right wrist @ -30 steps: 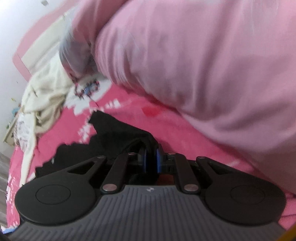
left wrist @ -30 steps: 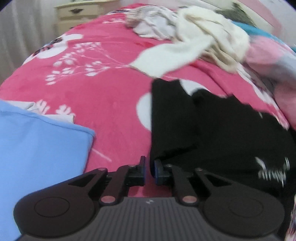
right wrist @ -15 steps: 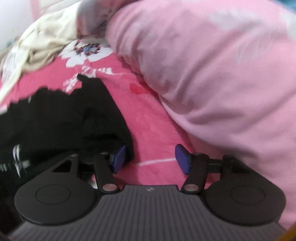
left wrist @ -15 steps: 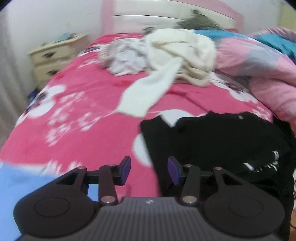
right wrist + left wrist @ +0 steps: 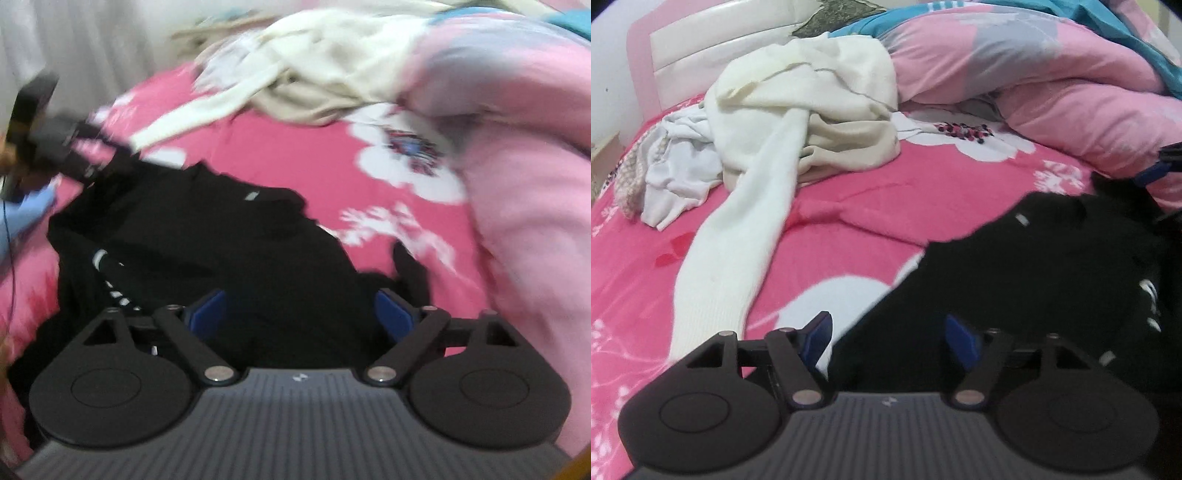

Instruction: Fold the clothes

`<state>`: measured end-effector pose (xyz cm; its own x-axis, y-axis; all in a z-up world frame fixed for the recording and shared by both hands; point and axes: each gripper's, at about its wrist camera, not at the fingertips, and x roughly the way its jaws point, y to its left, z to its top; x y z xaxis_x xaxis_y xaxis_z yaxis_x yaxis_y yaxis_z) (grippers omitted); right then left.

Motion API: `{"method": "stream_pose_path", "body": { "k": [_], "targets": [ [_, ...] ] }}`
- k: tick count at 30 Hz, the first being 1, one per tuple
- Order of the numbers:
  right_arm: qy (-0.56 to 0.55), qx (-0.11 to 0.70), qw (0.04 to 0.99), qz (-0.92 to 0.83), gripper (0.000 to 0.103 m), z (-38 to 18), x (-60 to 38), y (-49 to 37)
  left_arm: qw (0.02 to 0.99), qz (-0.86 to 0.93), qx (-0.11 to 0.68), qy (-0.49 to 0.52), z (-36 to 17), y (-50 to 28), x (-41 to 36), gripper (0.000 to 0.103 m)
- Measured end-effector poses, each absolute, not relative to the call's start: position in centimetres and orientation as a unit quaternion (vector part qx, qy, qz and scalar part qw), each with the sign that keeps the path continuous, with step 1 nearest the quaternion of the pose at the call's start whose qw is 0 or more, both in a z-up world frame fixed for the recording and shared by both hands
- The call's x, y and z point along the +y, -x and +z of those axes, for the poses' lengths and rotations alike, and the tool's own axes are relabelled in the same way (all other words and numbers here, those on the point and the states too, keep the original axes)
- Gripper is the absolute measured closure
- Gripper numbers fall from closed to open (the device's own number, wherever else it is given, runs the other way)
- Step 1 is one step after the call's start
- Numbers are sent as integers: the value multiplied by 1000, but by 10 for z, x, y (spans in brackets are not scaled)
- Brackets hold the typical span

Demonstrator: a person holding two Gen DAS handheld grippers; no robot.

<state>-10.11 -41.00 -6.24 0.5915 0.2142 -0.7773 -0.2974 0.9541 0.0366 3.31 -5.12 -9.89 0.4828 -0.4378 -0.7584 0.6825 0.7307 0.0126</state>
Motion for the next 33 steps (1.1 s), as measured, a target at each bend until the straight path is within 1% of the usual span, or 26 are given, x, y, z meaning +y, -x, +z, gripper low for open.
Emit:
{"method": "stream_pose_path", "body": {
  "k": [2, 6, 8, 11, 12, 15, 16, 17, 18, 19, 22, 23, 24, 25, 26, 28, 29, 33],
  "targets": [
    [69, 428, 886, 165, 16, -72, -411, 73, 837, -355, 388, -149, -103, -43, -52, 34],
    [59, 454, 867, 195, 17, -91, -416, 16, 817, -385, 405, -143, -114, -68, -54, 34],
    [60, 470, 855, 212, 18, -99, -411, -3, 805, -400, 410, -153, -120, -74, -56, 38],
    [65, 488, 837, 241, 23, -107, -410, -20, 787, -423, 415, -172, -127, -77, -60, 45],
    [65, 494, 831, 247, 28, -109, -410, -24, 782, -429, 416, -177, -129, -78, -61, 45],
    [66, 507, 820, 257, 32, -113, -408, -28, 779, -438, 408, -186, -132, -78, -62, 47],
    [66, 509, 818, 259, 38, -113, -407, -28, 780, -440, 404, -187, -132, -76, -63, 51],
    [64, 510, 818, 259, 42, -111, -406, -26, 781, -441, 400, -188, -131, -74, -64, 58],
    [63, 511, 816, 264, 50, -109, -403, -24, 781, -444, 395, -191, -131, -71, -66, 61],
    [62, 511, 814, 268, 57, -107, -400, -23, 782, -446, 389, -195, -130, -67, -67, 66],
    [78, 519, 803, 283, 67, -104, -388, -12, 788, -444, 366, -219, -131, -55, -72, 71],
    [76, 516, 804, 286, 72, -102, -385, -9, 792, -441, 360, -221, -130, -52, -73, 77],
    [63, 511, 807, 289, 89, -96, -384, -7, 796, -437, 355, -223, -129, -48, -74, 83],
    [51, 505, 811, 292, 91, -90, -383, -4, 799, -434, 349, -225, -128, -45, -75, 97],
    [39, 491, 819, 296, 91, -80, -381, 0, 805, -428, 345, -225, -126, -42, -73, 100],
    [43, 465, 824, 320, 91, -60, -370, 13, 815, -415, 336, -224, -121, -35, -70, 100],
    [46, 464, 816, 340, 89, -53, -365, 20, 816, -413, 336, -225, -119, -32, -66, 100],
    [56, 471, 788, 391, 88, -39, -357, 41, 814, -408, 342, -234, -114, -19, -53, 100]
  ]
}}
